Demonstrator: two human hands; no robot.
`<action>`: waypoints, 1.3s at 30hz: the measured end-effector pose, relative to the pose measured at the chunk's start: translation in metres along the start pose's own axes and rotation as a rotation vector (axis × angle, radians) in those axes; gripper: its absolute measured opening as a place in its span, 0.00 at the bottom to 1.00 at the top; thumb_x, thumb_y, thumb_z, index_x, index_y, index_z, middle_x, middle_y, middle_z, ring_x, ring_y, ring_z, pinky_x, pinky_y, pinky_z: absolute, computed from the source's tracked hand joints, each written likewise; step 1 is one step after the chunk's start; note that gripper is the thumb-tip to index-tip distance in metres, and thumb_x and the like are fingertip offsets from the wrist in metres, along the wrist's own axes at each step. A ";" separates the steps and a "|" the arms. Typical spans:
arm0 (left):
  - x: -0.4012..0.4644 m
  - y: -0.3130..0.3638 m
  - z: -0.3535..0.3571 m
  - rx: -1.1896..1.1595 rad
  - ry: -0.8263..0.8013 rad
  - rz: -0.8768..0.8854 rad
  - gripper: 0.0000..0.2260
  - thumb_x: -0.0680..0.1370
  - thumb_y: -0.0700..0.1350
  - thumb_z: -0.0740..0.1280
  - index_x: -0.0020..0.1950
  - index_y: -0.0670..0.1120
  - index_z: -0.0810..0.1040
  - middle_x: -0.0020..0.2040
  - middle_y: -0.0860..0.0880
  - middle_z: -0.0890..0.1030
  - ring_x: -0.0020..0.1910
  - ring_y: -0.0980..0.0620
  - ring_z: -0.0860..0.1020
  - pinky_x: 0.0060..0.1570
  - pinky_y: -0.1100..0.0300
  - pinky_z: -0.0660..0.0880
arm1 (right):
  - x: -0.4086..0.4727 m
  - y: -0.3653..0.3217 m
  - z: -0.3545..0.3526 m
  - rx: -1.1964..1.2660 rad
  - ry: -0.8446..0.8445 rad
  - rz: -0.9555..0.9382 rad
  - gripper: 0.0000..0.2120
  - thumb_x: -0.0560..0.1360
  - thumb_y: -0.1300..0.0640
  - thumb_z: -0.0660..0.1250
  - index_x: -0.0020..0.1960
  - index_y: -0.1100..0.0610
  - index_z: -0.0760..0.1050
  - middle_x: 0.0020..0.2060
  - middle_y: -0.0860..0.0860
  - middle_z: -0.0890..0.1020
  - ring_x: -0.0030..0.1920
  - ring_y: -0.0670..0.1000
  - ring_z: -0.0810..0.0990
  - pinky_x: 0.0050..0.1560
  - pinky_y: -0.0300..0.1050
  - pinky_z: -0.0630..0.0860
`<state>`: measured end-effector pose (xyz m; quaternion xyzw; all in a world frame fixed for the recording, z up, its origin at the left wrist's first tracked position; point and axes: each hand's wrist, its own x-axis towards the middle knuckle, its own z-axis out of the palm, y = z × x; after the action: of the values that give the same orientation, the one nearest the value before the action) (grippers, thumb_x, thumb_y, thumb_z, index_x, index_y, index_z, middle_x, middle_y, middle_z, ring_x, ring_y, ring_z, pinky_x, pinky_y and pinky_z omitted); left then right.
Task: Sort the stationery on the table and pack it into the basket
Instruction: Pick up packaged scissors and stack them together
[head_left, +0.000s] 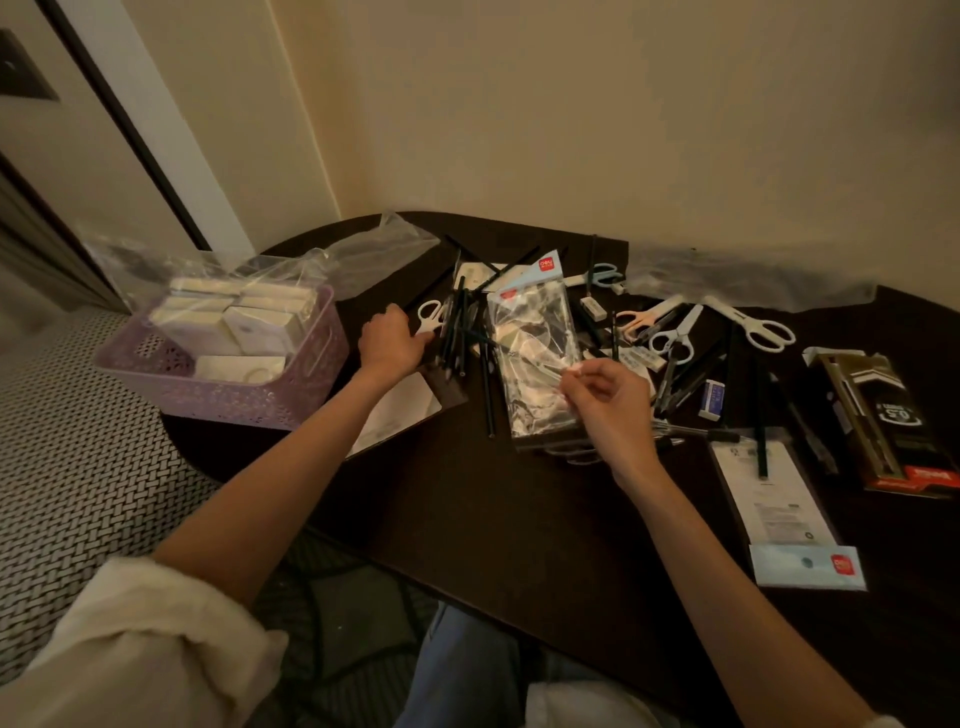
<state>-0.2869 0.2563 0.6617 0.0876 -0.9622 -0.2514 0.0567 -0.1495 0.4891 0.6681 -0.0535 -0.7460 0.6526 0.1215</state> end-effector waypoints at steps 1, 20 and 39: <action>0.003 0.001 0.003 0.053 -0.021 -0.022 0.21 0.76 0.51 0.70 0.63 0.40 0.72 0.59 0.40 0.77 0.59 0.41 0.75 0.54 0.48 0.74 | 0.001 0.001 0.001 -0.004 0.001 -0.007 0.05 0.76 0.63 0.68 0.45 0.54 0.78 0.40 0.55 0.82 0.41 0.47 0.81 0.42 0.37 0.78; -0.015 0.006 -0.015 -0.091 0.070 -0.070 0.11 0.80 0.41 0.63 0.61 0.37 0.69 0.54 0.38 0.78 0.53 0.39 0.78 0.45 0.50 0.72 | -0.004 -0.006 -0.002 0.002 0.011 -0.035 0.04 0.76 0.64 0.67 0.48 0.56 0.78 0.41 0.54 0.83 0.42 0.47 0.82 0.44 0.39 0.78; -0.104 0.031 -0.057 -0.727 -0.404 0.382 0.03 0.80 0.39 0.63 0.48 0.43 0.77 0.36 0.48 0.78 0.33 0.56 0.74 0.34 0.63 0.70 | -0.011 -0.020 -0.017 0.012 0.013 0.053 0.14 0.82 0.60 0.55 0.54 0.62 0.79 0.52 0.57 0.81 0.50 0.49 0.81 0.51 0.45 0.79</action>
<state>-0.1807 0.2768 0.7198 -0.1678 -0.8023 -0.5697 -0.0598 -0.1333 0.5001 0.6882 -0.0766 -0.7395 0.6597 0.1096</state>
